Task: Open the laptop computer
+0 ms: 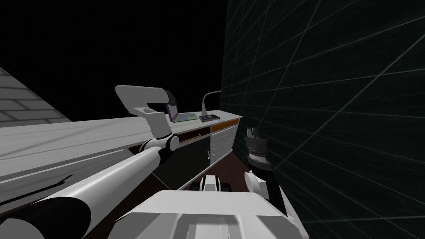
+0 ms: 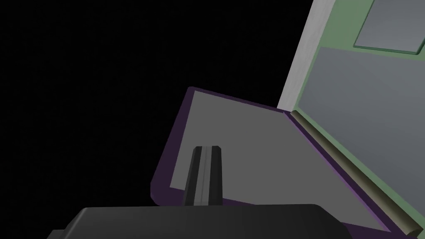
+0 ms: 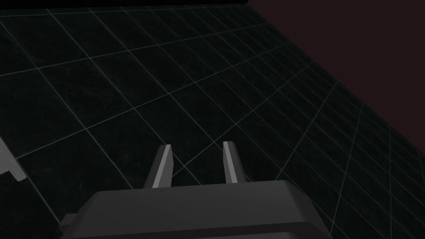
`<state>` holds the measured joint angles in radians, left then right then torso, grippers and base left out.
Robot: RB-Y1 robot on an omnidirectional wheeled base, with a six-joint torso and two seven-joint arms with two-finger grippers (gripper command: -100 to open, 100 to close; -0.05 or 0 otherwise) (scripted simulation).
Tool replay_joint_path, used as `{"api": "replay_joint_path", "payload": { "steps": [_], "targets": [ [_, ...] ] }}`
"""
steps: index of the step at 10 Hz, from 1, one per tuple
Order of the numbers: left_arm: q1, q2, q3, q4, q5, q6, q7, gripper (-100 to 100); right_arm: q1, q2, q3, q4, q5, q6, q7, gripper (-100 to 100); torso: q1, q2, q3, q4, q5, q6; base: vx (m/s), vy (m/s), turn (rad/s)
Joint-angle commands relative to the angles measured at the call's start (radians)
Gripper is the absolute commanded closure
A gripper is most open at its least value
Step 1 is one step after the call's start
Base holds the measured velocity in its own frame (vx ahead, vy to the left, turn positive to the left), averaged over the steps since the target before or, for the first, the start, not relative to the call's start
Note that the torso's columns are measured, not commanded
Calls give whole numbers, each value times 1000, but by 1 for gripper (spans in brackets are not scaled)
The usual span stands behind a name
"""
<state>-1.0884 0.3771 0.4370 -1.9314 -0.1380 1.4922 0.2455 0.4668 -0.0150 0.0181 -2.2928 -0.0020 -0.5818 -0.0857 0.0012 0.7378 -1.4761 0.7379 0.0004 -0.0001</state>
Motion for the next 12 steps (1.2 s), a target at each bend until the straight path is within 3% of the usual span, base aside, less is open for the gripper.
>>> {"api": "replay_joint_path", "payload": {
  "steps": [1,2,3,12],
  "targets": [
    [1,21,-43,34,-6,-5,-51,100,0,0,0,0,0,0,0,0,-1,0,0,0,0,0,8,-57,-10],
    [0,17,-32,26,-4,-4,-37,100,0,0,0,0,0,0,0,0,-1,0,0,0,0,0,3,-25,-1],
    [-11,21,-1,38,-1,-13,-36,-100,0,0,0,0,0,0,0,0,0,0,0,0,0,0,-16,16,-91],
    [-64,39,161,88,18,-55,-11,-100,0,0,0,0,0,0,0,0,-1,0,0,0,0,0,-32,35,-66]
  ]
}}
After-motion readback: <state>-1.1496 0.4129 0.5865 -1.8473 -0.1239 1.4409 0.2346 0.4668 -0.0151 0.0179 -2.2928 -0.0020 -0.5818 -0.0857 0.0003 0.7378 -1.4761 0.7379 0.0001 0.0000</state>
